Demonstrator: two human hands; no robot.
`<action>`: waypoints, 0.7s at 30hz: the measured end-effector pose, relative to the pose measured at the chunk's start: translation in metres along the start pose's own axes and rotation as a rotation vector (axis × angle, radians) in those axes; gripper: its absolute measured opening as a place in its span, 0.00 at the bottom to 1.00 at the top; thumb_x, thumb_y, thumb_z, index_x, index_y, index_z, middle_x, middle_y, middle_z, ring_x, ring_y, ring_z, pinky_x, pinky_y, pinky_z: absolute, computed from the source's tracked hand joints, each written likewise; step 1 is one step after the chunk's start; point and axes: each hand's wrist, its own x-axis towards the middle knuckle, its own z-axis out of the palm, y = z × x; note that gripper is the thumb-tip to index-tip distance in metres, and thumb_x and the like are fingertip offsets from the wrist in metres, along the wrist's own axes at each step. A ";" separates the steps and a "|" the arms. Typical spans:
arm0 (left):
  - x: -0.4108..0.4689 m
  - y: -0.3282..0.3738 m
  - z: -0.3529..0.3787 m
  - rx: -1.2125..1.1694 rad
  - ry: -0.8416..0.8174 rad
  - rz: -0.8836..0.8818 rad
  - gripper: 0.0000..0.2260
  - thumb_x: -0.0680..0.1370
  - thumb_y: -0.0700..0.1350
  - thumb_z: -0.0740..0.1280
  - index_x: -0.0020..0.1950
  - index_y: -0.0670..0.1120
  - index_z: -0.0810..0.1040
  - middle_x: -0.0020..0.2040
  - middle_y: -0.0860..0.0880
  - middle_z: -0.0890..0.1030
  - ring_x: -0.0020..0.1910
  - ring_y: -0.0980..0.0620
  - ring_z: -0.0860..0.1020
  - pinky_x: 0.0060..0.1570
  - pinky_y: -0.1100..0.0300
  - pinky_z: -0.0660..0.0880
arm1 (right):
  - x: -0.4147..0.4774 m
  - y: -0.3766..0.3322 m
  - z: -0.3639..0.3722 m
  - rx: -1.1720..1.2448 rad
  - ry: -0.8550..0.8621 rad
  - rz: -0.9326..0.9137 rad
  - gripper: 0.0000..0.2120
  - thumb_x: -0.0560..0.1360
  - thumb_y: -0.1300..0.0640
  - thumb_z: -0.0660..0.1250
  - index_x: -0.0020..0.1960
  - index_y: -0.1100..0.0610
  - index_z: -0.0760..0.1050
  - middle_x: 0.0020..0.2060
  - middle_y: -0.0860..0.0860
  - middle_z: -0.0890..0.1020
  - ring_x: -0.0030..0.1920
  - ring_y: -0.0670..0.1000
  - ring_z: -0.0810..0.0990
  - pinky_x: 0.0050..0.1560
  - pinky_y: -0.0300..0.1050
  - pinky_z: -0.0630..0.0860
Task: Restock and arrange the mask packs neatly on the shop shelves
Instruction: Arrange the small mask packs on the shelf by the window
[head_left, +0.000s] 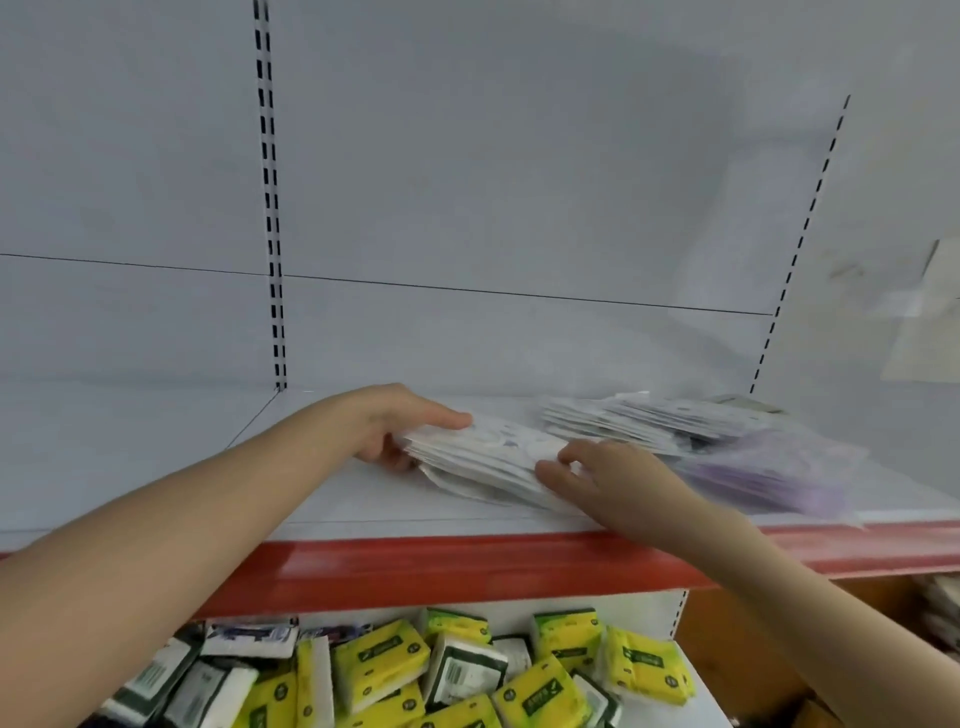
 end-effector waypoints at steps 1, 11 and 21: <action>-0.003 0.000 0.001 -0.026 0.011 0.027 0.09 0.72 0.44 0.73 0.38 0.44 0.75 0.31 0.48 0.77 0.30 0.52 0.73 0.29 0.64 0.71 | 0.000 0.002 -0.001 0.039 -0.005 0.001 0.22 0.77 0.38 0.55 0.56 0.54 0.75 0.53 0.53 0.80 0.55 0.55 0.76 0.49 0.45 0.69; -0.042 -0.015 -0.006 -0.259 0.273 0.649 0.12 0.70 0.37 0.72 0.49 0.48 0.74 0.45 0.50 0.81 0.42 0.52 0.79 0.41 0.62 0.77 | 0.024 0.005 -0.009 1.211 0.175 0.147 0.26 0.71 0.53 0.71 0.65 0.56 0.68 0.54 0.51 0.81 0.53 0.51 0.80 0.54 0.48 0.75; -0.043 -0.042 -0.015 -0.121 0.414 0.569 0.16 0.73 0.36 0.70 0.57 0.47 0.71 0.52 0.48 0.78 0.51 0.48 0.78 0.50 0.57 0.75 | 0.025 -0.029 0.003 1.201 0.152 0.090 0.17 0.67 0.56 0.70 0.50 0.64 0.72 0.45 0.68 0.76 0.39 0.51 0.73 0.40 0.45 0.68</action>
